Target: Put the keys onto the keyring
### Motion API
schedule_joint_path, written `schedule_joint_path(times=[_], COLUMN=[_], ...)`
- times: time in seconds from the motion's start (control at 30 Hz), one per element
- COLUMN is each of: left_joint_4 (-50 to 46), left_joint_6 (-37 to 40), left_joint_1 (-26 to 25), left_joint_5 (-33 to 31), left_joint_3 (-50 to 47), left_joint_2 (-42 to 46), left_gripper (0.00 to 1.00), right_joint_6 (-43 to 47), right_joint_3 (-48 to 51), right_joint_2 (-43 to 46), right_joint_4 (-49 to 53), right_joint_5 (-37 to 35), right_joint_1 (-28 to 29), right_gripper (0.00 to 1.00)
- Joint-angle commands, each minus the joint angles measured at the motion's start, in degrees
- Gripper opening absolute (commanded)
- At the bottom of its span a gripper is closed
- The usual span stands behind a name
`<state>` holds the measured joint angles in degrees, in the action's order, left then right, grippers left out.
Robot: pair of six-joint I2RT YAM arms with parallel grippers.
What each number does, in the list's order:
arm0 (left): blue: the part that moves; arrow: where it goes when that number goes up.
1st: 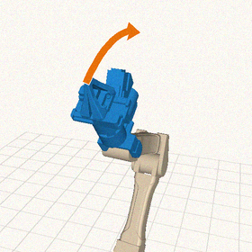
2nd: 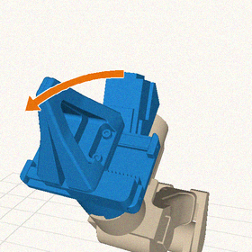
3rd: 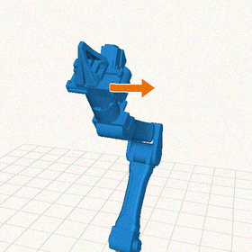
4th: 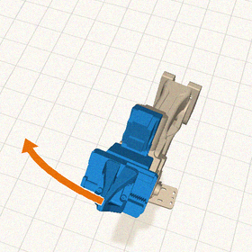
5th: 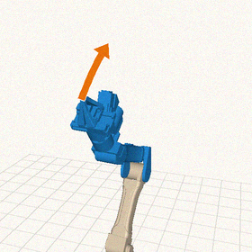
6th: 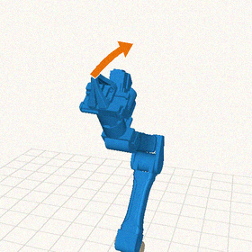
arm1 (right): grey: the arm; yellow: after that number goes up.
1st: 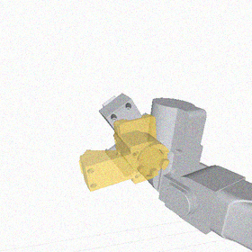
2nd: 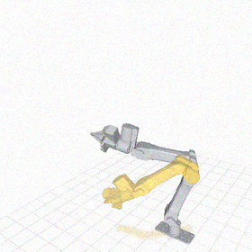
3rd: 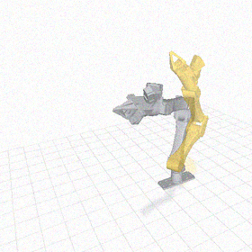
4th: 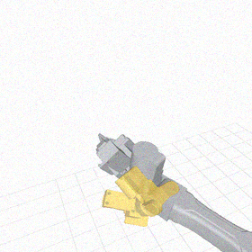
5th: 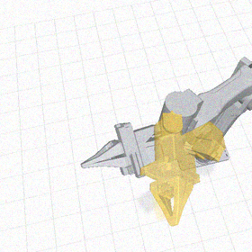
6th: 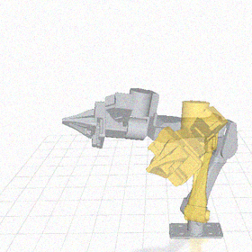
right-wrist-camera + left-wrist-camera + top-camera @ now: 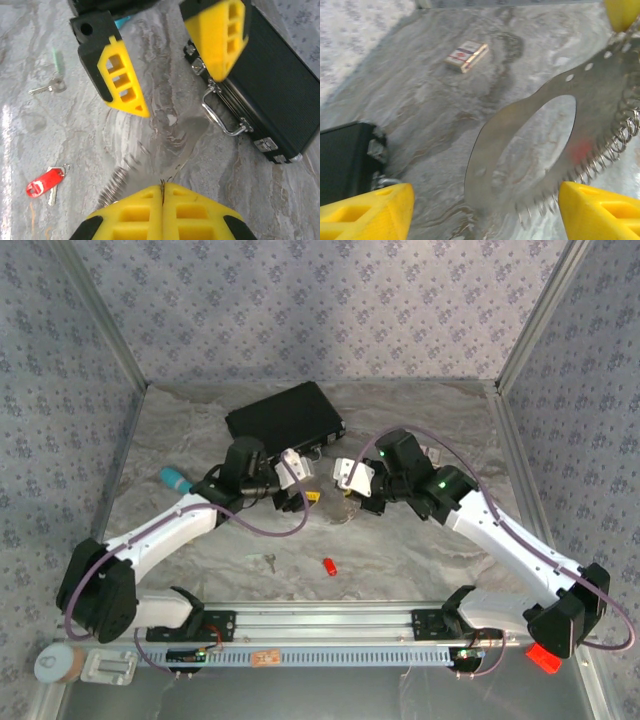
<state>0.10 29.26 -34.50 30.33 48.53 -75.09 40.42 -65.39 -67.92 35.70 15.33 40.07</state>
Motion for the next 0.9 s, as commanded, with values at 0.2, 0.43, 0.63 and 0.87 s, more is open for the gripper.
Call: schedule_joint_path(times=[0.2, 0.43, 0.63, 0.87], left_joint_4=[-10.93, -7.65, -1.48, 2.87], left_joint_6=[12.43, 8.95, 3.15, -1.77], left_joint_1=[-0.21, -0.31, -1.25, -2.81], left_joint_5=[14.89, 11.65, 7.96, 7.73], left_joint_3=[5.82, 4.00, 1.02, -2.86], left_joint_2=[-3.78, -1.67, 1.62, 5.35], left_gripper=[0.77, 0.76, 0.72, 0.58], right_joint_6=[4.92, 1.35, -4.61, -10.45], right_joint_3=[-1.32, -0.52, -1.54, -1.68], right_joint_2=[0.51, 0.34, -0.69, -0.94], right_joint_4=[3.54, 2.40, 3.23, 1.37], right_joint_5=[6.73, 4.29, 1.67, 2.87], right_joint_1=[0.27, 0.27, 0.09, -0.27], right_gripper=[0.00, 0.00, 0.00, 0.00])
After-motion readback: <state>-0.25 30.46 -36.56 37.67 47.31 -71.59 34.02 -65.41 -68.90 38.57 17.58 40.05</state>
